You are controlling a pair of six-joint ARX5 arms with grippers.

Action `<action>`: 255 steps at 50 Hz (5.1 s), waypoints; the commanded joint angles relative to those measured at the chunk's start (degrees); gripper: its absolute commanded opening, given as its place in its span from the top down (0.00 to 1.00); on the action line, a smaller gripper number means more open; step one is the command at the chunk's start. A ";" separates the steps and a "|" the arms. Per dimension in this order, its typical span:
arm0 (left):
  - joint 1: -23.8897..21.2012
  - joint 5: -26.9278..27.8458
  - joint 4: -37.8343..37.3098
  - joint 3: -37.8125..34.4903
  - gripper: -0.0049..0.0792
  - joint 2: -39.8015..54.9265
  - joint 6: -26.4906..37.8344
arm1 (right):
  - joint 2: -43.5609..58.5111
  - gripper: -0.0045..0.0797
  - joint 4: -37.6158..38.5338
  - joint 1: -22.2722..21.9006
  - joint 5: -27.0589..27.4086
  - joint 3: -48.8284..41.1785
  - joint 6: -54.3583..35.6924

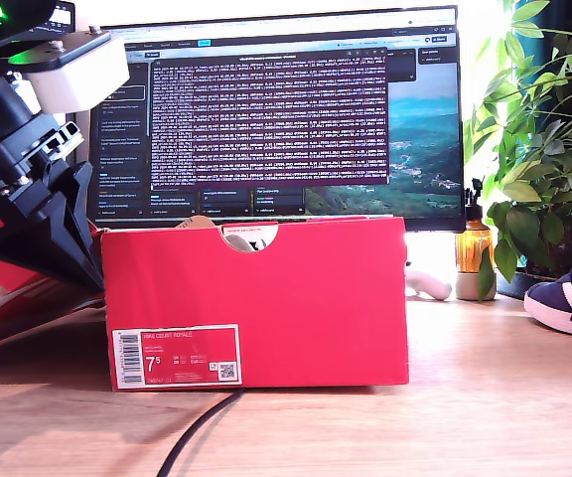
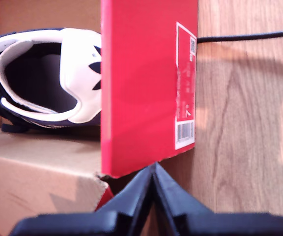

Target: Pack the blue shoes by picking the first shoe and placing it inside the red shoebox, left side, then picking and rotating the second shoe and placing it in the shoebox

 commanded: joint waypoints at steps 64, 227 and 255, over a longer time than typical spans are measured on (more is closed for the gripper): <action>-0.04 0.33 1.22 0.15 0.96 0.66 -0.22 | -10.60 0.96 3.65 -2.03 7.76 -2.34 -17.79; -0.04 0.94 1.22 0.15 0.96 0.66 -0.20 | 16.79 0.96 55.76 23.93 -25.27 18.73 -130.31; -0.07 0.96 1.22 0.15 0.96 0.66 -0.22 | 20.61 0.74 53.79 27.34 -22.10 18.73 -130.51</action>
